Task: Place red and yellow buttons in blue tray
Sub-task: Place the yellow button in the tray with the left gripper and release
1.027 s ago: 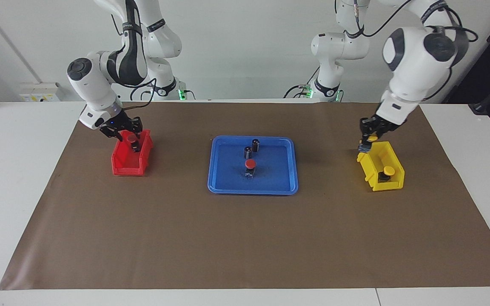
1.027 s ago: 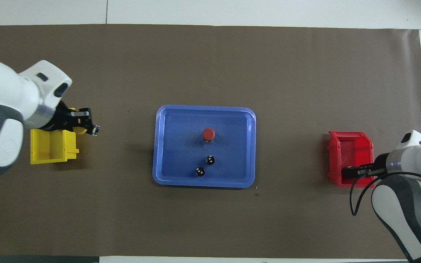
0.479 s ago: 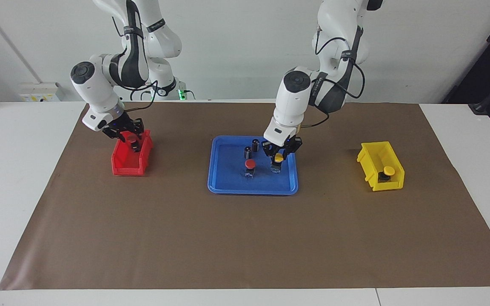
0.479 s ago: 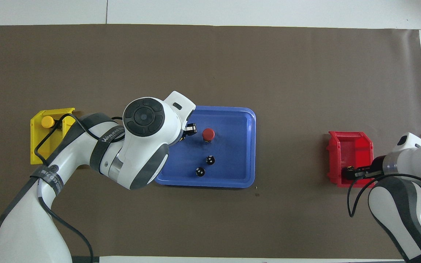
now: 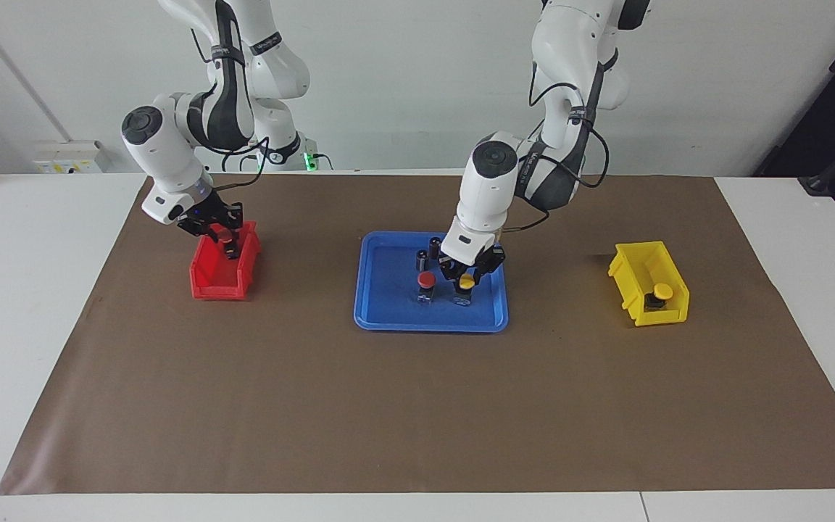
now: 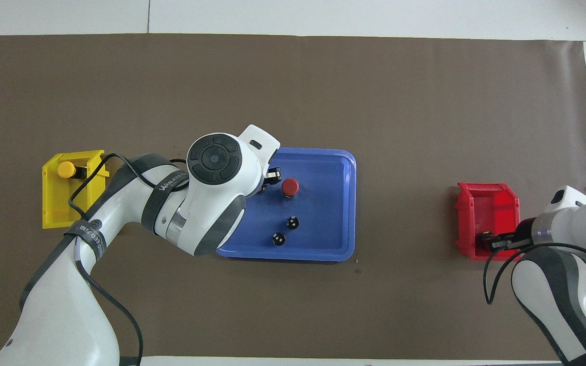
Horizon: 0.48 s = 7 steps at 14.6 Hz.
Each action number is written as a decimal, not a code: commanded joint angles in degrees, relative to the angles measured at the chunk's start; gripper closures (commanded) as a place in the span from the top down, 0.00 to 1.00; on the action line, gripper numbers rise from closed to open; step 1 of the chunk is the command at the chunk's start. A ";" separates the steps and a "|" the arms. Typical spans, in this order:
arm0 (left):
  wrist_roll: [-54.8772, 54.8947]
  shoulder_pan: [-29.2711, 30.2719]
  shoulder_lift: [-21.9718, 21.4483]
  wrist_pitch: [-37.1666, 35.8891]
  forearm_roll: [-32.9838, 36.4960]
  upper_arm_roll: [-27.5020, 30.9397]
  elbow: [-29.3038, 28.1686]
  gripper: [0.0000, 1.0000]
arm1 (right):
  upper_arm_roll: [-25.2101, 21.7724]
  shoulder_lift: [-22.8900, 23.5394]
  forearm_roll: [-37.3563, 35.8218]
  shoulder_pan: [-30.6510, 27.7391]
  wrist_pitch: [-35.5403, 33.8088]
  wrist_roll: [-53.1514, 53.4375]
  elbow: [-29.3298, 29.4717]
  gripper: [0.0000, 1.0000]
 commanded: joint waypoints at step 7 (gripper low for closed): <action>9.66 8.89 -6.38 -16.80 -0.74 1.84 4.75 1.00 | 0.65 1.66 -0.19 -0.93 -7.96 -1.49 7.64 0.20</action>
